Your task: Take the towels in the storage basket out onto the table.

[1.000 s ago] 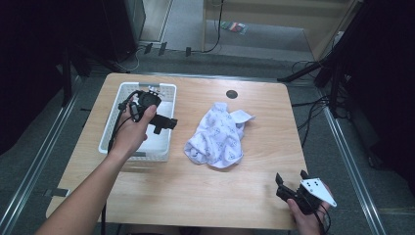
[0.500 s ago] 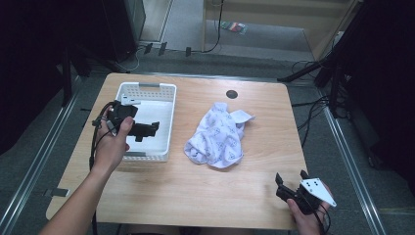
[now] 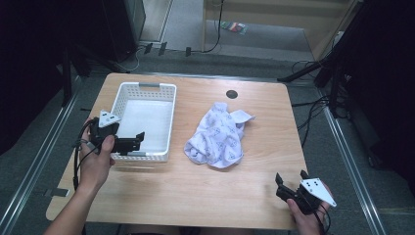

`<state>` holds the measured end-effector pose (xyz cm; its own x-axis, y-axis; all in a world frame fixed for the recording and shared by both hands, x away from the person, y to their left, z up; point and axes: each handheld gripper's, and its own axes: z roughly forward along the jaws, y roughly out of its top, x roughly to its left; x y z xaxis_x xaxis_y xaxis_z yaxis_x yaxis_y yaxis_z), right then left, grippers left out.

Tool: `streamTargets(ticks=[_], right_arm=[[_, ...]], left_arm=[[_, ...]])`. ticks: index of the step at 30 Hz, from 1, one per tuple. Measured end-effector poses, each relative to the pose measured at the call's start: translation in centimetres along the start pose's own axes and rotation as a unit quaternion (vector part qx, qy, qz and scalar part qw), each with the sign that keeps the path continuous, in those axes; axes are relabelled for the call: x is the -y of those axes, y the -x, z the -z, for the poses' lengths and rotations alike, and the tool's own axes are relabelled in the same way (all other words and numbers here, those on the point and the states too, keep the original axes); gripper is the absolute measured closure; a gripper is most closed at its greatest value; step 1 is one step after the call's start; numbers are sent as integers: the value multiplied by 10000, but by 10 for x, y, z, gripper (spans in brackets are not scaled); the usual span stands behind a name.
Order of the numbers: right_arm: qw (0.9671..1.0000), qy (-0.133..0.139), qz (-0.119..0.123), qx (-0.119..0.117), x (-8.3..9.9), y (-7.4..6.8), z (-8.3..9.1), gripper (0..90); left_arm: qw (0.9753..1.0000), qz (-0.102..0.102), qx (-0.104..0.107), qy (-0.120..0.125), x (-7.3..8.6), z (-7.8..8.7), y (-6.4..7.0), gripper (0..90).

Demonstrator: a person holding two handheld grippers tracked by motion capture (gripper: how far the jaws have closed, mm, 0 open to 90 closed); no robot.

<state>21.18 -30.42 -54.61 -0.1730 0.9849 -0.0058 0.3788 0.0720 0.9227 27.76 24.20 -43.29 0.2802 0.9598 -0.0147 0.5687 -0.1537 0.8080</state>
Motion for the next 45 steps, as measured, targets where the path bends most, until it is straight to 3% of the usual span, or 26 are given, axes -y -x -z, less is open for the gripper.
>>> streamTargets(ticks=[11, 30, 34, 45], right_arm=[[10000, -10, 2, 17, 0, 0, 0, 127], [10000, -17, 9, 31, 0, 0, 0, 127], [10000, -23, 7, 36, 0, 0, 0, 127], [10000, -31, 13, 54, 0, -1, -1, 128]], left_arm=[[9988, 226, -46, 437, 33, 16, -19, 0], [9951, 415, -211, 869, 92, 27, -43, 0], [9939, 472, -95, 988, 102, 29, -49, 0], [9915, 574, -72, 1168, 125, 31, -63, 0]])
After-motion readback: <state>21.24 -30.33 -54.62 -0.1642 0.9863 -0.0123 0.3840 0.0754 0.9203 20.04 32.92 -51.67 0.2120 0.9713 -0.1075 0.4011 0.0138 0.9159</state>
